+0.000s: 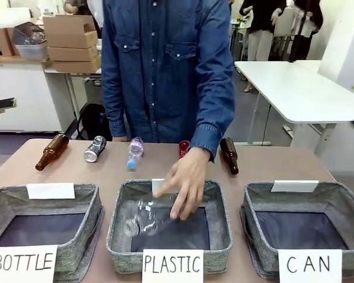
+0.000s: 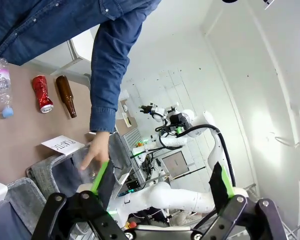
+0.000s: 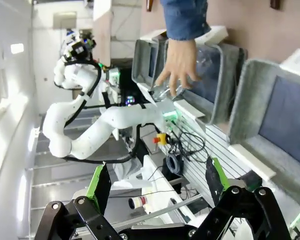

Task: Sort the can waste into the basket.
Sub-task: Pick up the can waste from the table and place it in the right Fabric basket.

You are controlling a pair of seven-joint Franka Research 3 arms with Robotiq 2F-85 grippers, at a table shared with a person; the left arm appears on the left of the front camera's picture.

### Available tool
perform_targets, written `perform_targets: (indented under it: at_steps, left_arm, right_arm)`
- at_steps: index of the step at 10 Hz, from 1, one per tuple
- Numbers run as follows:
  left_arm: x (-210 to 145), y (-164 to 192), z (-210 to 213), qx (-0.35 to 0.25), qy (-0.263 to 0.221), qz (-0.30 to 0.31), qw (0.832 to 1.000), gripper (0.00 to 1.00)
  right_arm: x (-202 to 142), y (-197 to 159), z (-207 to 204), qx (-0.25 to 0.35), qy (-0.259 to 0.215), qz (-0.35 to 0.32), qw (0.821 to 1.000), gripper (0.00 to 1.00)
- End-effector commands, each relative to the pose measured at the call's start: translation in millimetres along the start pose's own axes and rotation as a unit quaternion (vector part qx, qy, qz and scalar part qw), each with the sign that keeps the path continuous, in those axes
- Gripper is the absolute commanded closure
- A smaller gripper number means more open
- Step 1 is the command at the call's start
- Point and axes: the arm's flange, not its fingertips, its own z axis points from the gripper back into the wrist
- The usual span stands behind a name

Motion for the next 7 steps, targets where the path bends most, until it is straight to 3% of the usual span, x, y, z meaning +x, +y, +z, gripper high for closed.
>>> perform_targets:
  at_steps: [1,6,7]
  left_arm:
    - [-1.4,-0.8,-1.7,-0.01,-0.005,-0.012,1.0,0.0]
    - [-1.4,-0.8,-1.7,-0.01,-0.005,-0.012,1.0,0.0]
    - [-1.4,-0.8,-1.7,-0.01,-0.005,-0.012,1.0,0.0]
  right_arm:
    - [-23.4,3.5,11.7,-0.025,-0.032,0.026,0.999,0.0]
    - [5.2,16.4,-22.2,-0.056,-0.021,0.03,0.998,0.0]
    - [19.5,24.1,-37.4,-0.052,0.001,0.044,0.998,0.0]
